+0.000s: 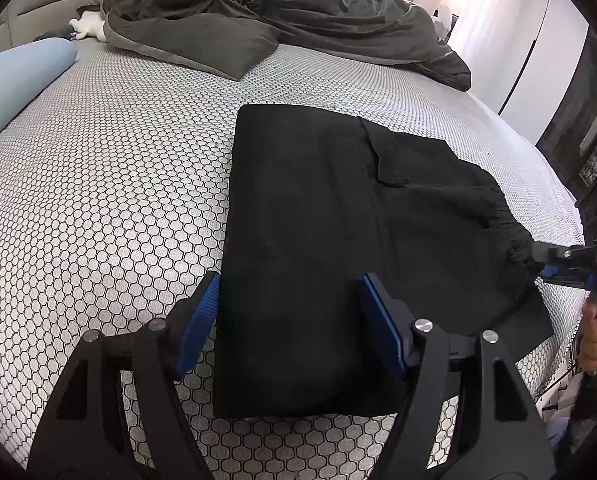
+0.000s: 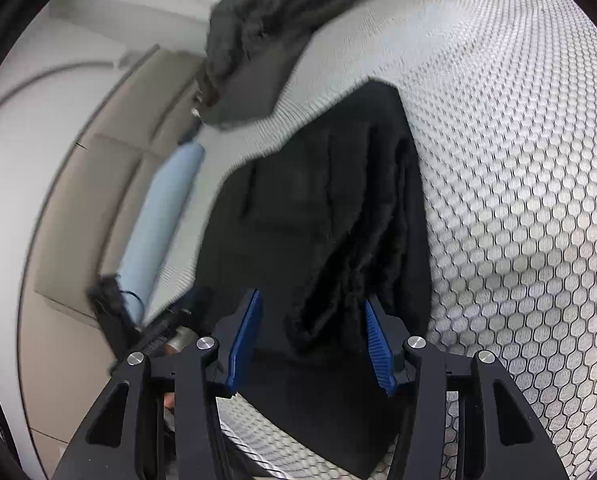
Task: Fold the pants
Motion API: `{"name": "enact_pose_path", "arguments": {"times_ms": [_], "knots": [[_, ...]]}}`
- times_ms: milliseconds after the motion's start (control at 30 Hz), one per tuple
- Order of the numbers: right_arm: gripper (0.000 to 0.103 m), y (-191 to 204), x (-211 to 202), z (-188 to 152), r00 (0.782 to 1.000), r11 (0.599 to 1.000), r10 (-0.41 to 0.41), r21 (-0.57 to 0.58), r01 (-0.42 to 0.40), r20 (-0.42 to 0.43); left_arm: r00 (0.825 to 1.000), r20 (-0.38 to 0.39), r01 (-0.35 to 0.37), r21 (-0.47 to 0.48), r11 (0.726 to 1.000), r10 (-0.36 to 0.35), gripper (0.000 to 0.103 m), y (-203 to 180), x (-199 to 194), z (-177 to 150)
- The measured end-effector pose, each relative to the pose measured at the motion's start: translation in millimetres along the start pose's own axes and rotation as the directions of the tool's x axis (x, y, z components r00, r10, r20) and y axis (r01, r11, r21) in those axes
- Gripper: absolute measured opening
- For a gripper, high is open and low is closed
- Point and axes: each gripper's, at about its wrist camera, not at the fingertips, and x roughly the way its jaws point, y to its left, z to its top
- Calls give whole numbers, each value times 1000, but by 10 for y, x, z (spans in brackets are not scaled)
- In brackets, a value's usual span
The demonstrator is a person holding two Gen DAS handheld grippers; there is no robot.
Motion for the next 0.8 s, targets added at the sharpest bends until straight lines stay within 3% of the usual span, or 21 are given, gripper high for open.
{"name": "enact_pose_path", "arguments": {"times_ms": [133,200,267,500,600,700,800], "knots": [[47,-14,72,19,999,1000,-6,12,6,33,1000,0,-3,5,1000,3,67,2,1,-4],[19,1,101,34,996,999,-39,18,37,75,1000,-1,1,2,1000,-1,67,17,-2,-1],[15,14,88,35,994,999,-38,23,36,106,1000,6,8,-7,1000,-8,67,40,-45,24],[13,253,-398,-220,988,996,91,-19,-89,124,996,86,27,-55,998,-23,67,199,-292,133],[14,239,-460,-396,991,998,40,-52,-33,126,997,78,17,-52,999,-13,67,234,-270,134],[17,-32,-206,-444,996,998,-68,-12,69,49,999,47,3,-41,999,-2,67,228,-176,110],[25,-72,-199,-421,999,999,-34,4,34,29,1000,12,2,-39,999,-1,67,226,-74,76]]}}
